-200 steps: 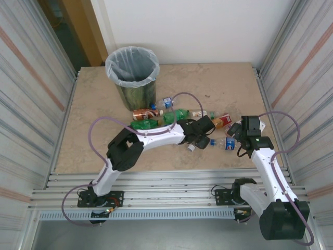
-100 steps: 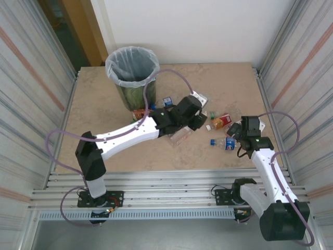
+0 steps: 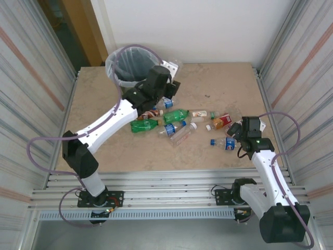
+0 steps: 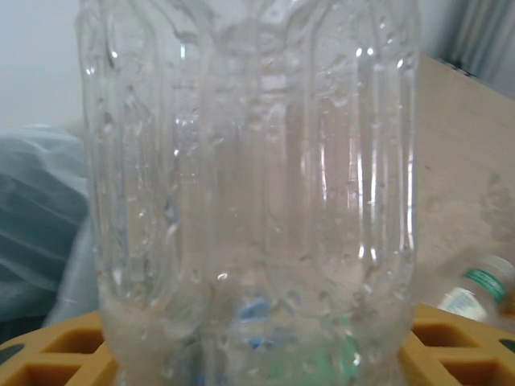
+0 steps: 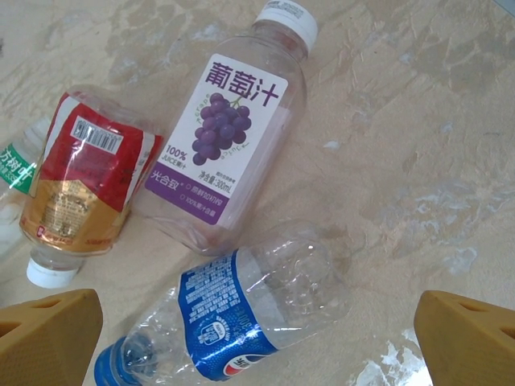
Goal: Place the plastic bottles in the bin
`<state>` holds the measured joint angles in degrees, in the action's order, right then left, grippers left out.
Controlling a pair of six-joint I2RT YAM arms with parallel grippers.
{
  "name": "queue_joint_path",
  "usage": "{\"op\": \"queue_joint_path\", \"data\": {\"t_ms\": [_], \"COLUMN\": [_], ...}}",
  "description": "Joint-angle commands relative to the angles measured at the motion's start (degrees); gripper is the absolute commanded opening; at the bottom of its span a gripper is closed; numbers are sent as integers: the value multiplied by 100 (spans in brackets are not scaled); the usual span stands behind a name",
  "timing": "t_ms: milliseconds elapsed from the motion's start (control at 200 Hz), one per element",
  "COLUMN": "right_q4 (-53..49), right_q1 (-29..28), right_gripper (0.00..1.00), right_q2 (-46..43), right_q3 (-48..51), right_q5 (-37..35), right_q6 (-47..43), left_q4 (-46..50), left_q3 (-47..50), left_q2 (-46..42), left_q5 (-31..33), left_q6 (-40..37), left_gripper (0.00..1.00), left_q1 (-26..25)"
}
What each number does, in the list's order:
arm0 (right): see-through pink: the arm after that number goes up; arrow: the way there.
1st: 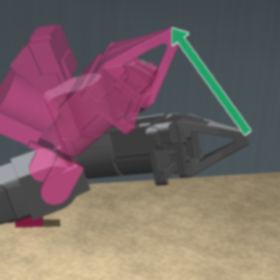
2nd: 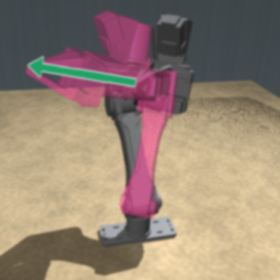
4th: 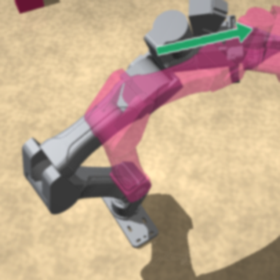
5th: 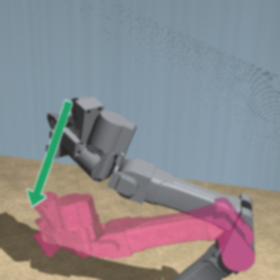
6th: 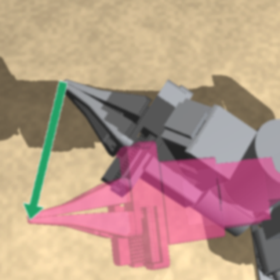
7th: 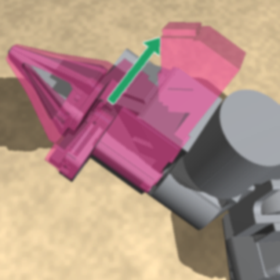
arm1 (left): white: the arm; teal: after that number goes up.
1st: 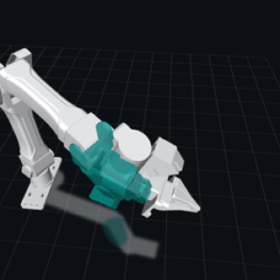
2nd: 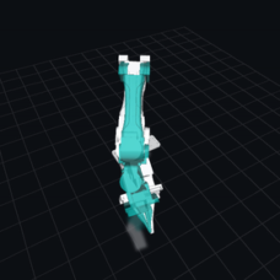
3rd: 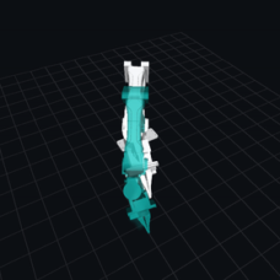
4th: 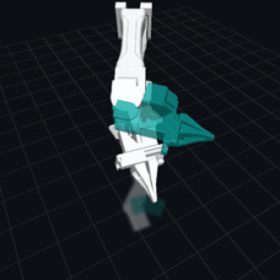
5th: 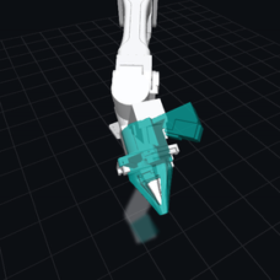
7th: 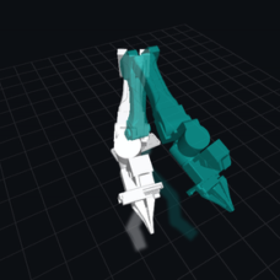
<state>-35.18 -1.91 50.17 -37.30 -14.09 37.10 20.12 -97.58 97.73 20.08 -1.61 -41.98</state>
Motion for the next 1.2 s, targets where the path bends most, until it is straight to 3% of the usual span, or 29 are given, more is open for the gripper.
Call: {"op": "queue_joint_path", "data": {"t_ms": [0, 526, 902, 1197], "right_q4": [-68, -172, -316, -305], "right_q1": [-36, -42, -46, -45], "right_gripper": [98, 98, 98, 98], "right_q2": [-117, -166, -2, -21], "right_q3": [79, -132, -311, -300], "right_q5": [64, 42, 20, 75], "right_q6": [87, 104, 120, 170], "left_q4": [-369, -936, -977, -941], "left_q3": [-305, -1020, -1257, -1141], "left_q2": [-149, 592, 1254, 1472], "left_q5": [-130, -1359, -1709, -1796], "left_q6": [-393, -781, -781, -649], "left_gripper": [33, 29, 30, 33], "left_q1": [374, 2057, 2579, 2688]}}
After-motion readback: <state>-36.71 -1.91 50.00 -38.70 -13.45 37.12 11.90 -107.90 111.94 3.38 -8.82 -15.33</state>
